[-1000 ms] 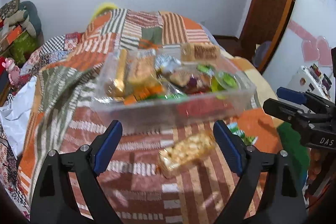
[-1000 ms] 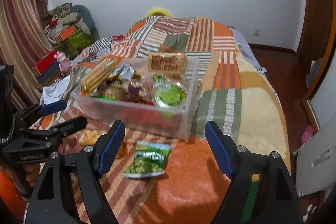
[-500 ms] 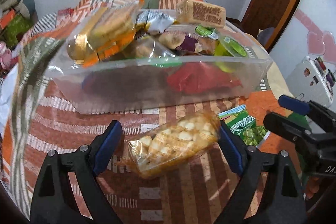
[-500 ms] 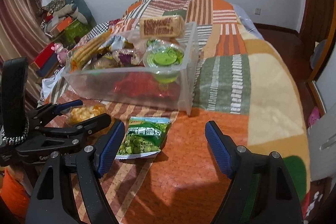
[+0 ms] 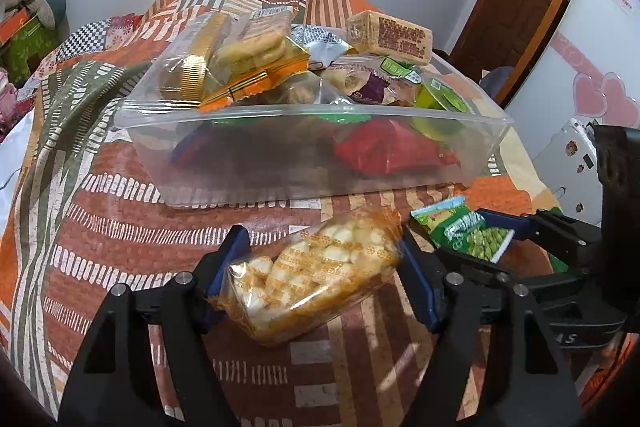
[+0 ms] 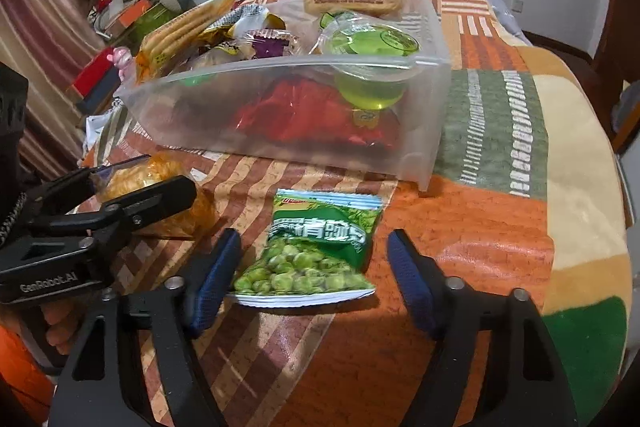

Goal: Organize snacks
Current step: 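Grasp the puffed cracker bag with the left tool while the right tool grasps the green pea bag, then carry both bags over the clear box and open both tools to drop them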

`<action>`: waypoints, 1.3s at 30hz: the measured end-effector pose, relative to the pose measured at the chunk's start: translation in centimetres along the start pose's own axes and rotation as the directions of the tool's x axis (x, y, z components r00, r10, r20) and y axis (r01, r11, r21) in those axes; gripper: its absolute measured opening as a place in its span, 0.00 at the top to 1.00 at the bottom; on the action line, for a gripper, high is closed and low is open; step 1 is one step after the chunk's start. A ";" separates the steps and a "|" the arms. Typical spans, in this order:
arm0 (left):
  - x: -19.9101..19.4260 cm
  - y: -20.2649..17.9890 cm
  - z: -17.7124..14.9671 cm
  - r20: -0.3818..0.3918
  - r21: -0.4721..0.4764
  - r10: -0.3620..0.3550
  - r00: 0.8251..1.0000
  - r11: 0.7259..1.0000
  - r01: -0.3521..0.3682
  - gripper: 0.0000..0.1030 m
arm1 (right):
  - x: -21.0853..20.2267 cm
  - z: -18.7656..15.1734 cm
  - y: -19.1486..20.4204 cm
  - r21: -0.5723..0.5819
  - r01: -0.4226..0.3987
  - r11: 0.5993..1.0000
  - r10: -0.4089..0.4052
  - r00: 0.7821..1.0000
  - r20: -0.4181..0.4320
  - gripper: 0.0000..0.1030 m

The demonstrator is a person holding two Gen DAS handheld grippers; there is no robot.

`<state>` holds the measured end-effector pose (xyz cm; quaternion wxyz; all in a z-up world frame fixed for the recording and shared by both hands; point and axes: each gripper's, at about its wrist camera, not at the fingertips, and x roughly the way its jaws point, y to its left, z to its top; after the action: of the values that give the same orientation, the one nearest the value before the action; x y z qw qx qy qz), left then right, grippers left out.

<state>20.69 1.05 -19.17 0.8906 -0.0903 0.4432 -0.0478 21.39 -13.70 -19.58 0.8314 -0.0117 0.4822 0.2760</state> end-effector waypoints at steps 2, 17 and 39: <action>-0.2 0.1 -0.1 0.003 -0.004 -0.001 1.000 1.000 0.001 0.30 | -0.1 0.1 -0.1 -0.004 -0.008 1.000 0.008 1.000 0.001 0.51; -4.1 -0.7 0.4 0.082 0.004 -0.005 0.997 1.000 0.004 0.31 | -3.5 -0.2 -0.2 0.001 -0.019 1.000 0.019 0.996 0.082 0.79; -6.4 -0.7 1.0 0.134 0.003 -0.008 0.991 1.000 0.008 0.31 | 0.6 1.7 1.1 0.006 -0.041 0.999 0.041 0.999 0.007 0.61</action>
<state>17.57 1.57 -13.43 0.9182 -0.0939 0.3820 -0.0458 22.47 -11.97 -18.88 0.8274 0.0017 0.4801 0.2914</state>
